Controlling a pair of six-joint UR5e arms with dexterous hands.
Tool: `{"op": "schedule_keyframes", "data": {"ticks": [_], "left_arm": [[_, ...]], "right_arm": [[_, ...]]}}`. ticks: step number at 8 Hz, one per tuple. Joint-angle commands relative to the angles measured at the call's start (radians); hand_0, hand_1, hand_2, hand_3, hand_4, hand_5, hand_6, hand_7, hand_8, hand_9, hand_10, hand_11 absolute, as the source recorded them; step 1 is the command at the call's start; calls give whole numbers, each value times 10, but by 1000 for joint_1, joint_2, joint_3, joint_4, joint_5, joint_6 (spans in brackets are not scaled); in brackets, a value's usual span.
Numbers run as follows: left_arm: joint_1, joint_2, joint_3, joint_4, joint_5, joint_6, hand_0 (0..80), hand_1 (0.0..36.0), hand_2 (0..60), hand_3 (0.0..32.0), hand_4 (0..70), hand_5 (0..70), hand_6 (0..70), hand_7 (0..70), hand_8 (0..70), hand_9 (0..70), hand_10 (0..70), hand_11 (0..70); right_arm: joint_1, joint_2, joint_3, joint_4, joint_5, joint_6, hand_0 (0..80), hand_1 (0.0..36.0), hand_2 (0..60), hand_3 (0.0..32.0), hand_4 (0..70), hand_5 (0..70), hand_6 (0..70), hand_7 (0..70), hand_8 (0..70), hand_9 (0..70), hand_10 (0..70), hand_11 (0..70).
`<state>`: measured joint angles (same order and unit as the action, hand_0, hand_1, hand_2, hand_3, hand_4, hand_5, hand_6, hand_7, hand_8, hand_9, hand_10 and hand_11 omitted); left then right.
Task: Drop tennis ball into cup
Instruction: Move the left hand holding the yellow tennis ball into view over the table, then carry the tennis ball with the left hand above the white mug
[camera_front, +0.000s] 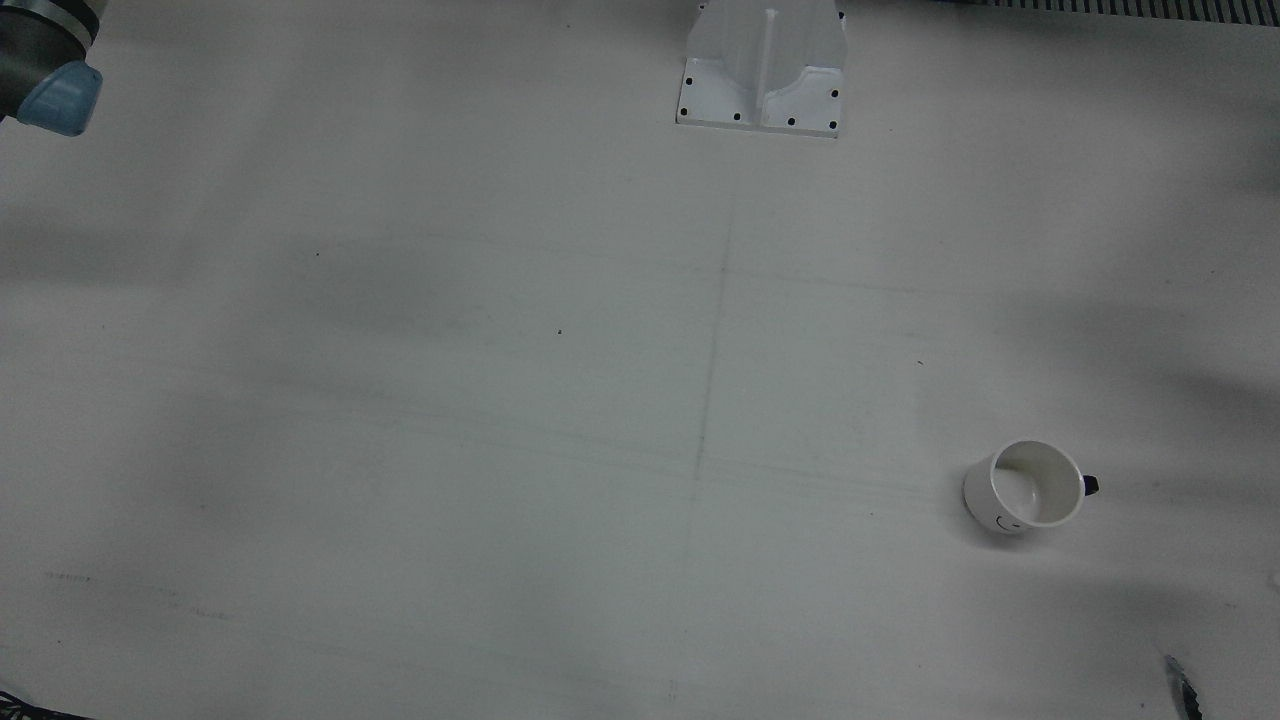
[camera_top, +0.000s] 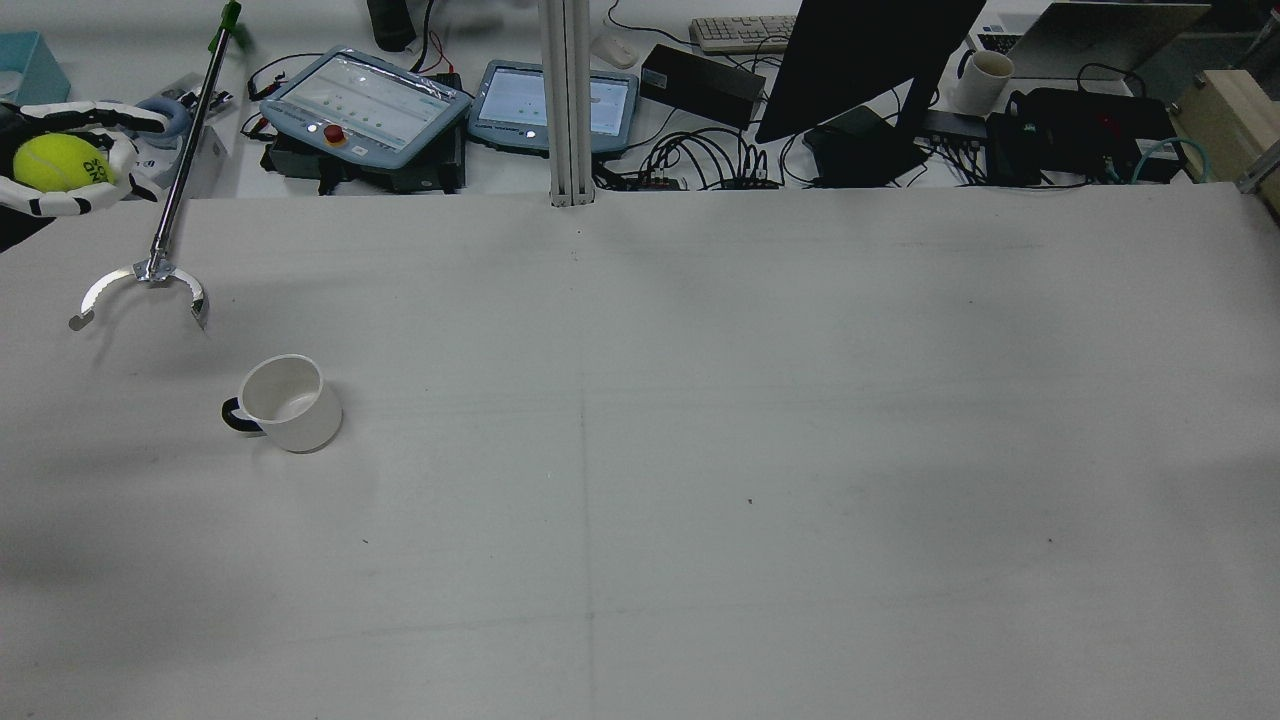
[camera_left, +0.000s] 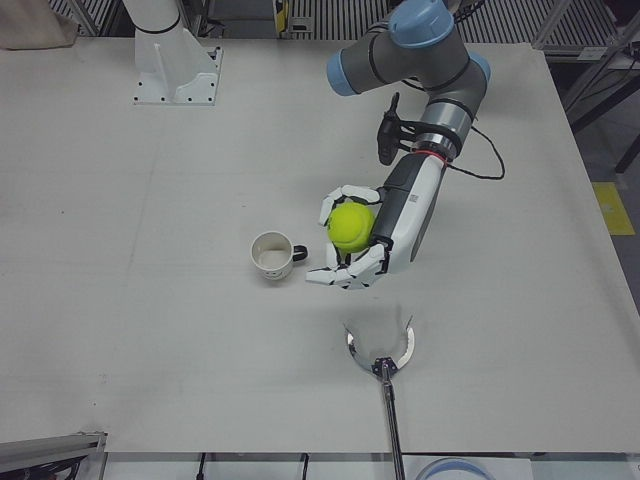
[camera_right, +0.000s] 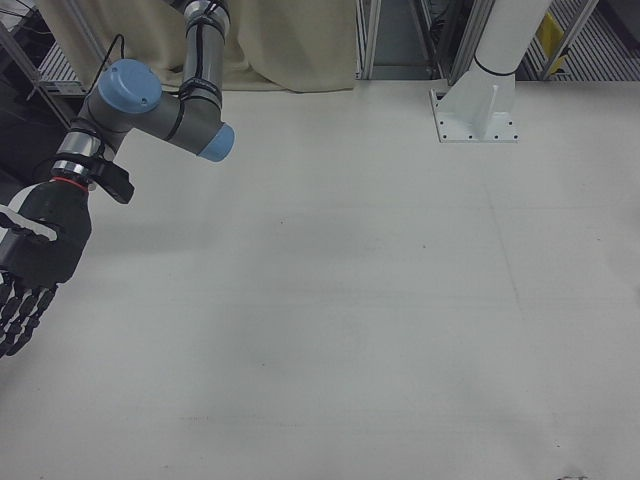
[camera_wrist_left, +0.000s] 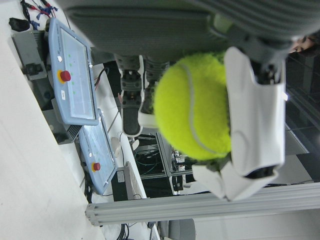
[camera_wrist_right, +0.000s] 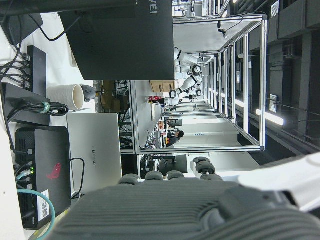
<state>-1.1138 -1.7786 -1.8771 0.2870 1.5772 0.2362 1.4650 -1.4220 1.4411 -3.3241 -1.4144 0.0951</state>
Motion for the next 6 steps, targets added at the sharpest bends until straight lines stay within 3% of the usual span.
{"op": "schedule_keyframes", "data": {"ticks": [1,2,3,4,5,6], "left_arm": [[190,1,3,-2,-88,15,565,327,600,0,344,205,700,700,515,700,259,395],[231,4,7,-6,-123,15,564,332,600,0,348,174,552,700,489,700,260,396],[236,1,9,-8,-125,17,566,329,600,0,353,176,563,700,493,700,262,398],[238,2,12,-15,-125,26,561,320,600,0,354,188,634,700,507,700,265,402],[238,2,25,-32,-125,31,560,321,600,0,354,180,589,700,498,700,262,398],[238,4,26,-32,-125,31,532,305,600,0,337,145,436,700,438,665,240,363]], "right_arm": [[-2,0,-2,0,0,0,0,0,0,0,0,0,0,0,0,0,0,0],[-2,0,-2,0,0,0,0,0,0,0,0,0,0,0,0,0,0,0],[-2,0,-2,0,0,2,0,0,0,0,0,0,0,0,0,0,0,0],[-2,0,-2,0,0,0,0,0,0,0,0,0,0,0,0,0,0,0],[-2,0,-1,0,0,0,0,0,0,0,0,0,0,0,0,0,0,0],[-2,0,-1,0,0,0,0,0,0,0,0,0,0,0,0,0,0,0]]}}
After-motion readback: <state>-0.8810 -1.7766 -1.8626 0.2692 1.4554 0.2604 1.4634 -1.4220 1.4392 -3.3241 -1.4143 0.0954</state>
